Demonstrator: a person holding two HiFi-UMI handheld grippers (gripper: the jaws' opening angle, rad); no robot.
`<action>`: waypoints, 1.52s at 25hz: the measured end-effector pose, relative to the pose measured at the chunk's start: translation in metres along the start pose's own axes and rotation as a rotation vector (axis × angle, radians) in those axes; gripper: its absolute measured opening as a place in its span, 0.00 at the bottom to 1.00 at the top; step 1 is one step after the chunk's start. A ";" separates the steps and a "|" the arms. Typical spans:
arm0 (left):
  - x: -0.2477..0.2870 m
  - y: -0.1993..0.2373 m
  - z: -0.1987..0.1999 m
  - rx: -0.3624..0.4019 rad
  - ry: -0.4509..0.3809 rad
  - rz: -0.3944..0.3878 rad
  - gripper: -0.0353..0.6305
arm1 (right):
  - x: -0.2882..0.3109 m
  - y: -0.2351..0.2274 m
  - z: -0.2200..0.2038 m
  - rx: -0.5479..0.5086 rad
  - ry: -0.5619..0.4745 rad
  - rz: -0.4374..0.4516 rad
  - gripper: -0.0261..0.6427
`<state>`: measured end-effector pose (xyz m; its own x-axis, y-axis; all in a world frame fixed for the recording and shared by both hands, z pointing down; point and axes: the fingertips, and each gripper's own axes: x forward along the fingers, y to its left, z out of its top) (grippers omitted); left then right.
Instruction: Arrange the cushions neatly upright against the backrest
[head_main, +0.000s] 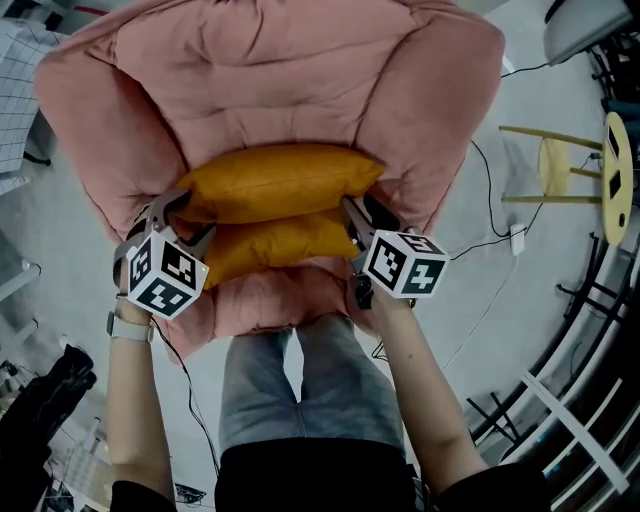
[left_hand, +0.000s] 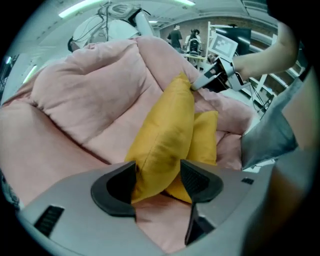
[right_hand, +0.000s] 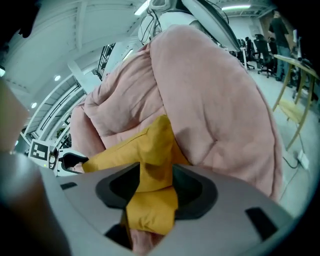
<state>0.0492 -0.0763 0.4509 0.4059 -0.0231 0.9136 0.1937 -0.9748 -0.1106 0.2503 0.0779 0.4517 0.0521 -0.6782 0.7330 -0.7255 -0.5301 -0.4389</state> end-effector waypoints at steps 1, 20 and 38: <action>-0.005 -0.003 -0.003 -0.025 -0.012 0.016 0.47 | -0.004 -0.003 -0.003 -0.004 0.003 -0.004 0.33; 0.068 -0.119 -0.120 -0.180 0.231 0.029 0.52 | 0.008 -0.030 -0.141 -0.133 0.339 -0.028 0.47; 0.089 -0.090 -0.121 -0.079 0.293 0.074 0.56 | 0.039 -0.016 -0.149 -0.085 0.310 -0.001 0.47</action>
<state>-0.0406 -0.0175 0.5897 0.1391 -0.1462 0.9794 0.0984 -0.9821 -0.1606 0.1618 0.1358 0.5645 -0.1492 -0.4830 0.8628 -0.7808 -0.4778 -0.4025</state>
